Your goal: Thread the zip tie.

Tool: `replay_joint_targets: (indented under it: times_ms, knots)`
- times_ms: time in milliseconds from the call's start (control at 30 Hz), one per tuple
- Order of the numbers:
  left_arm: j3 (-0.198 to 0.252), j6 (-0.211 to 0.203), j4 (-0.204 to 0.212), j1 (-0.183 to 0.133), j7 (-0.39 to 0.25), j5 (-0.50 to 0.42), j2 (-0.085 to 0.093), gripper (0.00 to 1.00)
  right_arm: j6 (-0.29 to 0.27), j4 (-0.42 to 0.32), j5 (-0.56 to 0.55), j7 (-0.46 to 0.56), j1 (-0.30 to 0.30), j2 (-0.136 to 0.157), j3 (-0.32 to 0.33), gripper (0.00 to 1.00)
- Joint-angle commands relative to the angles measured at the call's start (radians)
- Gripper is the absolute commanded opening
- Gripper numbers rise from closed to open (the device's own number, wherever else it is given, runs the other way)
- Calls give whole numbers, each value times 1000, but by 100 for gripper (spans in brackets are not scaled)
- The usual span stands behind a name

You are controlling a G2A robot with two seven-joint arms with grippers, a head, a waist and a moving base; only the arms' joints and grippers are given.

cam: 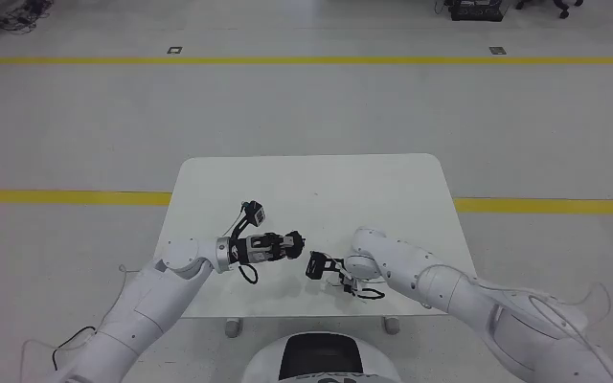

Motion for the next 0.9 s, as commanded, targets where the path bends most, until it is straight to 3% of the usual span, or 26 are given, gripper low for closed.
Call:
replay_joint_targets:
  times_ms: [0,200,433,867]
  knots:
    - [0,0,0,0,0,0,0,0,0,-10,-3,-2,0,4,0,23]
    - [0,0,0,0,0,0,0,0,0,-44,-16,-21,-4,21,0,27]
    - [0,0,0,0,0,0,0,0,0,-52,-19,-44,-11,30,0,16]
    - [0,0,0,0,0,0,0,0,0,-46,-17,-49,-14,26,0,14]
